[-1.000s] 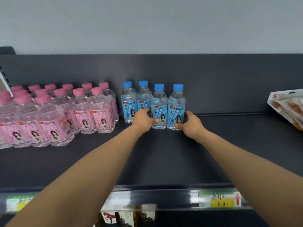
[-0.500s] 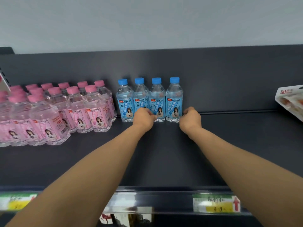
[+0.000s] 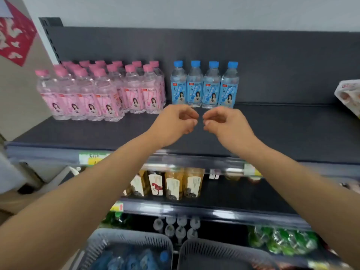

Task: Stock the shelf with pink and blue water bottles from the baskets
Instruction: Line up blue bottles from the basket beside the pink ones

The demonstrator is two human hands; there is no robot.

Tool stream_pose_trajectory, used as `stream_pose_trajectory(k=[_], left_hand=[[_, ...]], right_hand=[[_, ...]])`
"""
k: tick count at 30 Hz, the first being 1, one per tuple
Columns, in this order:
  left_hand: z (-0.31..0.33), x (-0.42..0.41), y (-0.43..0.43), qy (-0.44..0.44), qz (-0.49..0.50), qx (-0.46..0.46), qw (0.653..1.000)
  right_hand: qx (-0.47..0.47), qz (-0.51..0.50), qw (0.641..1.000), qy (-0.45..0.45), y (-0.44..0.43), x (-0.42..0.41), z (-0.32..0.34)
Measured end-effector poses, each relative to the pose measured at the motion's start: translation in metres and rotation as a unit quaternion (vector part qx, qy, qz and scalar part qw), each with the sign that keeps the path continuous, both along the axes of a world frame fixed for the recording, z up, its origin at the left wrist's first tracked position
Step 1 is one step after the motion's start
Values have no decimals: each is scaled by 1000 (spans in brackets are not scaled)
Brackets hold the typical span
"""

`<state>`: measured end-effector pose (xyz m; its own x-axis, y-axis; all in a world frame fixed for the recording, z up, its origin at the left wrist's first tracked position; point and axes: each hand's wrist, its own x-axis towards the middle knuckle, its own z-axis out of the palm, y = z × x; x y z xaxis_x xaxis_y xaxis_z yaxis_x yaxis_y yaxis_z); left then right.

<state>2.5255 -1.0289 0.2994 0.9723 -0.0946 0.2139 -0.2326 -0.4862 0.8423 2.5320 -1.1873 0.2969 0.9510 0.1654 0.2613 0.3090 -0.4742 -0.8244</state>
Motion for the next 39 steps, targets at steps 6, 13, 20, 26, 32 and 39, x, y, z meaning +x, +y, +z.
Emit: stream_pose_trajectory(k=[6,13,20,26,32,39], left_hand=[[-49,-89,70,74,18,84,994],[-183,-161,158,299,46,144,942],[-297,-194,202,424,79,116,895],[-389,-197,203,496,81,134,854],[-467,-199,196,538,113,160,820],[-521,-195,192,560,146,168,798]], right_hand=[[-61,93,993,47,67,-81,-48],[-178,188,946,196,144,-135,-171],[-257,176,891,331,178,-154,-288],[-313,144,851,397,183,-169,-379],[-353,87,824,435,178,-164,-448],[-290,-6,816,500,174,-154,-504]])
